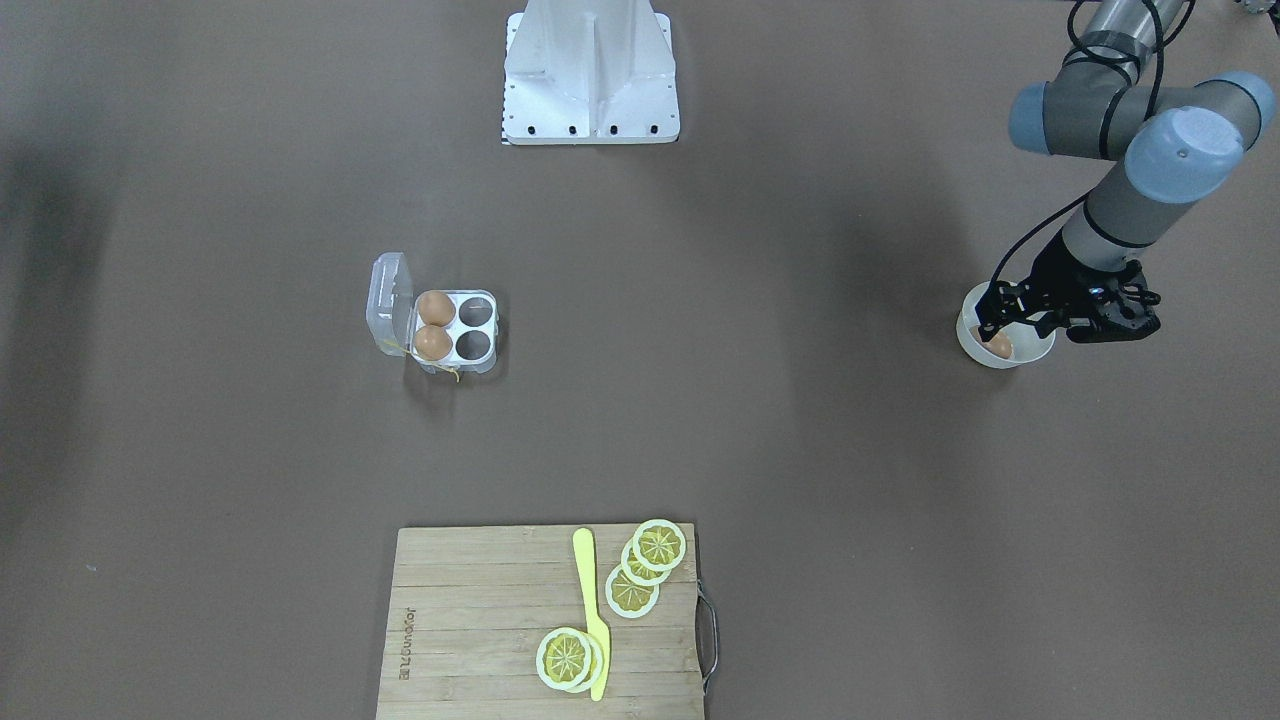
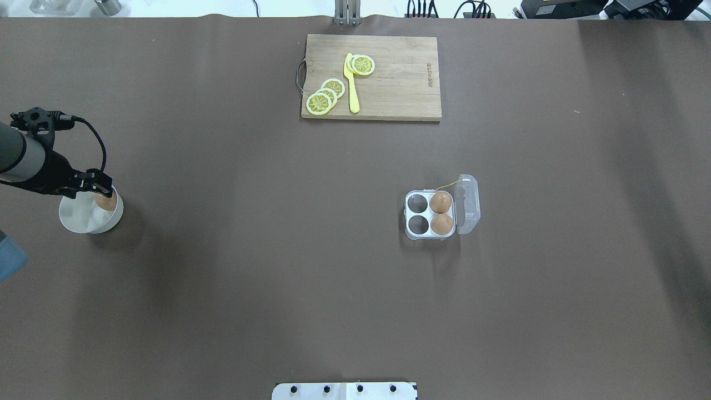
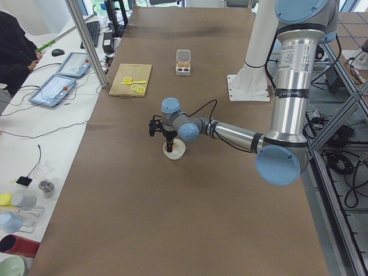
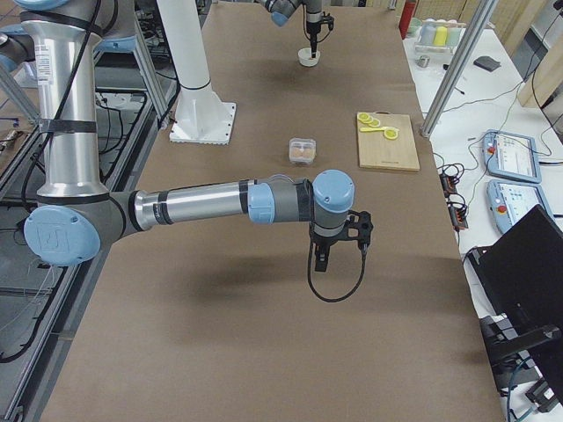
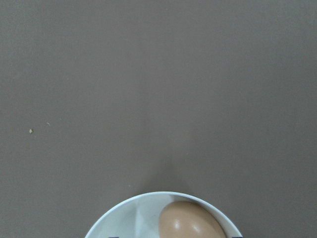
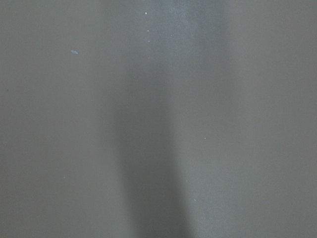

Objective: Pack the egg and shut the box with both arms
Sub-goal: 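Move the left gripper over the brown egg in the white bowl, then lower the left gripper and close it around the brown egg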

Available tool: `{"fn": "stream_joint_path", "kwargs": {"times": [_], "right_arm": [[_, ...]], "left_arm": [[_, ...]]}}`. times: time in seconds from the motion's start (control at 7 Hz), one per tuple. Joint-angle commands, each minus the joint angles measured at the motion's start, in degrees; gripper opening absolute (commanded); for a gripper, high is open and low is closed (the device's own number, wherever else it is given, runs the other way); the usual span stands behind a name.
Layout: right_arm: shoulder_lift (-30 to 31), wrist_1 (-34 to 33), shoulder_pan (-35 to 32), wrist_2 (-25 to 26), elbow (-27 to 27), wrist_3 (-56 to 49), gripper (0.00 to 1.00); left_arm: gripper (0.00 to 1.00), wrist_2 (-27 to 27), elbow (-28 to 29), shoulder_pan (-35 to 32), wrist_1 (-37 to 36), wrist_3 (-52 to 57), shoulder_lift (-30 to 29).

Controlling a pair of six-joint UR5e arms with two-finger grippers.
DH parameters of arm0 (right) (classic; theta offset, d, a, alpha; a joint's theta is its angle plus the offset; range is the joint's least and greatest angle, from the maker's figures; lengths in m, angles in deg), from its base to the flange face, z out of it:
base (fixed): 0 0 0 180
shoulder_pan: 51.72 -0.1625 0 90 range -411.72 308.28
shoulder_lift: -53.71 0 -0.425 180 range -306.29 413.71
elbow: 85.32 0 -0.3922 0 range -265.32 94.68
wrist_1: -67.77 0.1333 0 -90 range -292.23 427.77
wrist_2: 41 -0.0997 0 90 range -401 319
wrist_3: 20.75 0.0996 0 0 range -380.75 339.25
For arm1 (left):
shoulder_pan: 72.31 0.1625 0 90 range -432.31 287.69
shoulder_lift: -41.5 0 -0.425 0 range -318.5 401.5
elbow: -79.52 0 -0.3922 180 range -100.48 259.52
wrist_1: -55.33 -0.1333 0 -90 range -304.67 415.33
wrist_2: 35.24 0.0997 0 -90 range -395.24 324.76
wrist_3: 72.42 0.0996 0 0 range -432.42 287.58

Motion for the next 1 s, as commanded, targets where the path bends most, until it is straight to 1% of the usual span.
{"fn": "stream_joint_path", "kwargs": {"times": [0.0, 0.29, 0.86], "right_arm": [[0.0, 0.0, -0.1, 0.0, 0.0, 0.0, 1.0], [0.0, 0.0, 0.0, 0.0, -0.2, 0.1, 1.0], [0.0, 0.0, -0.1, 0.0, -0.1, 0.1, 1.0]], "left_arm": [[0.79, -0.1, 0.1, 0.7, 0.0, -0.1, 0.1], [0.77, 0.0, 0.5, 1.4, 0.0, -0.1, 0.1], [0.76, 0.3, 1.6, 2.1, 0.0, 0.4, 0.0]]}}
